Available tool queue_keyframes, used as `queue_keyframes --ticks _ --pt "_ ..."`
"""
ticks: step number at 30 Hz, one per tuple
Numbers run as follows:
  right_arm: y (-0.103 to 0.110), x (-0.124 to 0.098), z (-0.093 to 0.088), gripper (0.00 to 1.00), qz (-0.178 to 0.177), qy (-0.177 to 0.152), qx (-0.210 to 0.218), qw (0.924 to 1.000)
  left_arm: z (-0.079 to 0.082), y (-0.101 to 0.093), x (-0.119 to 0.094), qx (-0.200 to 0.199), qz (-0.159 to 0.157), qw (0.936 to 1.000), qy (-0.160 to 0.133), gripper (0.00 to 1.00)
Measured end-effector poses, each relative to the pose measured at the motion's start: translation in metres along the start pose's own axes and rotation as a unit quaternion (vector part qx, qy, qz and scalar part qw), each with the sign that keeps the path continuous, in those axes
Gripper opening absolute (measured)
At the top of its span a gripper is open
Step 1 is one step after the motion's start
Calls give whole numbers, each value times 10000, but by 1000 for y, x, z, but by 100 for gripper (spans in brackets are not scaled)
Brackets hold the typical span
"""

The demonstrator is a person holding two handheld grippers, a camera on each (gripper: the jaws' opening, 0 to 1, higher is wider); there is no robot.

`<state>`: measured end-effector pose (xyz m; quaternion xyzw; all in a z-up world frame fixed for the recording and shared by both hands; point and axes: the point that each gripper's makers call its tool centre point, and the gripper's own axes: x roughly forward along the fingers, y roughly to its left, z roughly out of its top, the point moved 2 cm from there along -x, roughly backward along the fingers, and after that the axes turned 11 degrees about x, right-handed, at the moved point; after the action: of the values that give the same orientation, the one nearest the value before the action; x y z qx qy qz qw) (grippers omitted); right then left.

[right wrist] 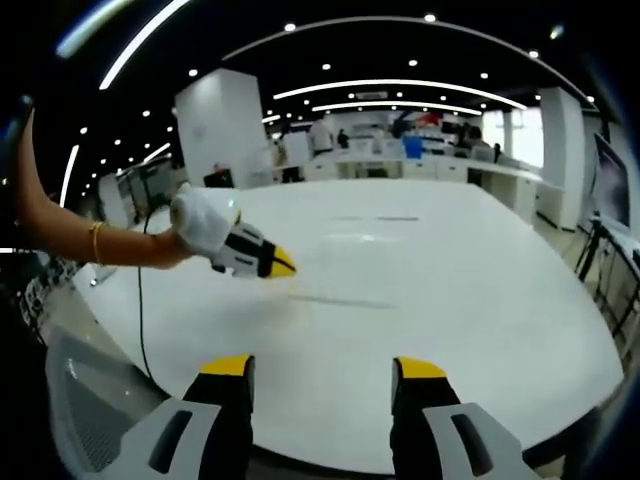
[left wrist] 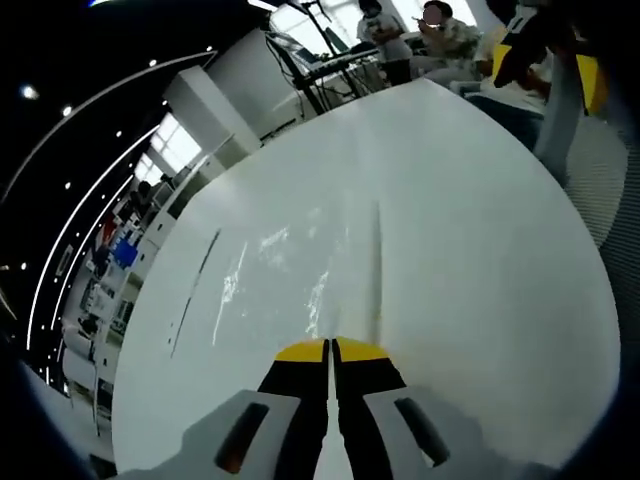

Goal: Open the resealable bag by pulling the two sides of the seal apart until the entire bag opening is separated and visibly accessible.

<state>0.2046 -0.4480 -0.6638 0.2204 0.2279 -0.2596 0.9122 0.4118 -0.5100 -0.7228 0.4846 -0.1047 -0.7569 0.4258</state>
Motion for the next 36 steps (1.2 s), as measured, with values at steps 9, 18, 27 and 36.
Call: queue_keyframes --ticks 9,18,27,36 --pt "8 -3 -1 52 126 28 -178 9998 6 -7 -26 -157 41 9999 30 0" --pt "15 -6 -2 52 207 97 -404 9989 10 -16 -44 -85 41 9999 52 0" --pt "24 -3 14 52 374 -40 -632 9973 14 -22 -62 -87 92 9999 37 0" --pt "36 1 19 52 568 -78 -845 9948 19 -30 -85 -93 56 9999 82 0"
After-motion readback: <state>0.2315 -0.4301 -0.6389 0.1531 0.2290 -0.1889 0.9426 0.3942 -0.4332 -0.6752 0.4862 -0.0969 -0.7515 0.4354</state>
